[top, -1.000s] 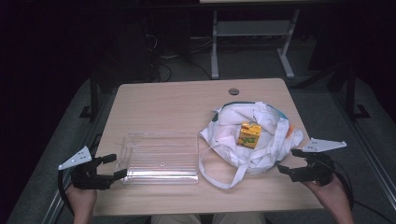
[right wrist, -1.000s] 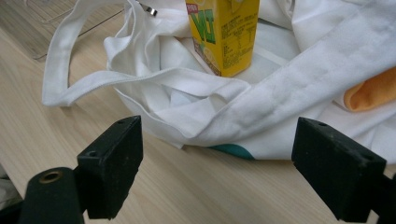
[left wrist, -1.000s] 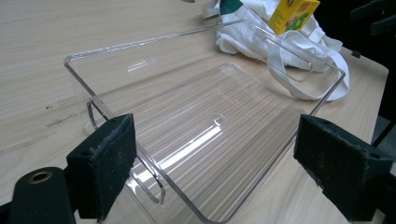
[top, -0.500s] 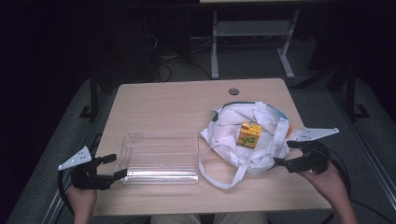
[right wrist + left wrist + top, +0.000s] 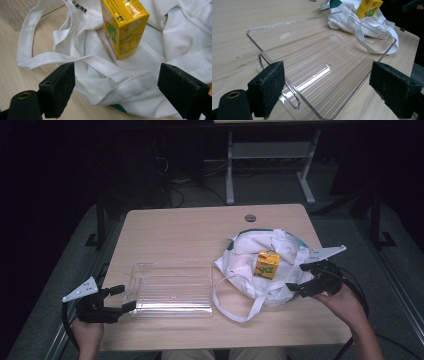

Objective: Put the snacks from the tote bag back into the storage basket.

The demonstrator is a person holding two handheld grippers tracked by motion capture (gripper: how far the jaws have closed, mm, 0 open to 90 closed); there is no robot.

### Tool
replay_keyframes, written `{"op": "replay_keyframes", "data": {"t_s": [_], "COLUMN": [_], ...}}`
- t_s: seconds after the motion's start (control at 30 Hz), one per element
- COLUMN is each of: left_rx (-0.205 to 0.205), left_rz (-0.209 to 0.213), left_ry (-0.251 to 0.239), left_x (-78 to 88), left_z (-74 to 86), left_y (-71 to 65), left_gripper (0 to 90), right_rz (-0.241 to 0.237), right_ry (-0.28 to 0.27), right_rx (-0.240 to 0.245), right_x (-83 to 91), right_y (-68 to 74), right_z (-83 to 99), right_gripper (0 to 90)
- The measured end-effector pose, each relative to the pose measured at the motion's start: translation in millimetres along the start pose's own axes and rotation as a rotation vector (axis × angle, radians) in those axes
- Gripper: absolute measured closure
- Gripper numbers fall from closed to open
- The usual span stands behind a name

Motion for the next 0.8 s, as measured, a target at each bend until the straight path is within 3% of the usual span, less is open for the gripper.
{"op": "replay_keyframes", "data": {"t_s": [0.8], "left_rx": [0.001], "left_rz": [0.0], "left_ry": [-0.004], "left_x": [1.0], "left_z": [-0.2], "left_y": [1.0], "left_gripper": [12.8], "right_rz": [-0.026], "right_ry": [0.113], "right_rx": [0.072], "right_x": [-20.5], "right_y": [-8.9], "right_z": [-54.4], "right_gripper": [14.1]}}
Point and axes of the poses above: each handheld gripper's, and its own axes: x roughly backward along the jaws, z roughly out of its underside, y roughly to its left, the point moved 2 cm from there along -x, roughly forward along the jaws, and after that the axes turned 9 degrees about -z, right-handed, at the moved point
